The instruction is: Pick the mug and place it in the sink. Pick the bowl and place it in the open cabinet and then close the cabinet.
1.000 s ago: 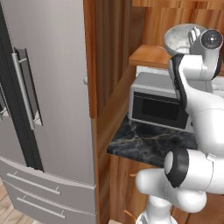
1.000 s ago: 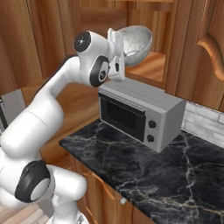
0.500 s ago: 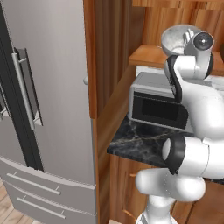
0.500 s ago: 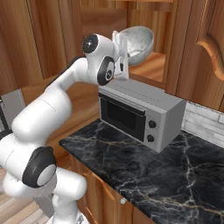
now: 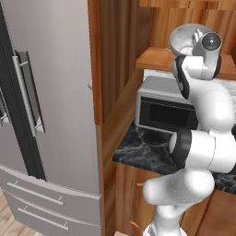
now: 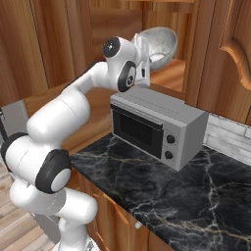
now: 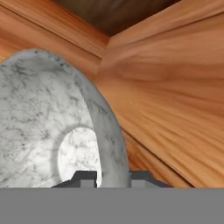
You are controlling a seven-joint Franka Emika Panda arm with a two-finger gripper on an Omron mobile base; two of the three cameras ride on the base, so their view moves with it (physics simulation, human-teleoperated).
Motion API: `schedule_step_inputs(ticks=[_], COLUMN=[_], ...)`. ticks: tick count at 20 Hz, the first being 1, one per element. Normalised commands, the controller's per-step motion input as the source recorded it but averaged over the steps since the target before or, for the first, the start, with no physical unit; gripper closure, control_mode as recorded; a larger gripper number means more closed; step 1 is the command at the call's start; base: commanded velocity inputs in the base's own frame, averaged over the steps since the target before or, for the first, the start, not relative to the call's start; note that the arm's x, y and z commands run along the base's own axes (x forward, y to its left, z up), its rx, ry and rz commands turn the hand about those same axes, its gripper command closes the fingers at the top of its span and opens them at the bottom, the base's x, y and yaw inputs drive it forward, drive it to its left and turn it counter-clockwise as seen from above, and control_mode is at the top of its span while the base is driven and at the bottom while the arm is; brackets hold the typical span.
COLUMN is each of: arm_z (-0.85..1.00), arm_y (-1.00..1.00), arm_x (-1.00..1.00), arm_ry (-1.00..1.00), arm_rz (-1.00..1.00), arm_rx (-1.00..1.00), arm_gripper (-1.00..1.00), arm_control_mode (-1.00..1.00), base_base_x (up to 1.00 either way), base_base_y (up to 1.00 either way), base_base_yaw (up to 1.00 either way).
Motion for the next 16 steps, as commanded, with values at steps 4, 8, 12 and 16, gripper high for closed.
schedule_step_inputs(ticks=[4,8,12,16], arm_z=[-0.43,-0.09,0.26,0.66], arm_y=[-0.03,-0.11,-0.16,-0.06], arm_x=[0.00,0.00,0.00,-0.02], arm_ry=[0.06,0.00,-0.04,-0.20], arm_rz=[-0.05,-0.02,-0.01,0.00], arm_rx=[0.07,0.04,0.00,0.00], arm_gripper=[-1.00,-1.00,-1.00,-1.00], arm_control_mode=[-1.00,-1.00,-1.00,-1.00], base_base_x=[0.00,0.00,0.00,0.00], base_base_y=[0.00,0.00,0.00,0.00], base_base_yaw=[0.00,0.00,0.00,0.00])
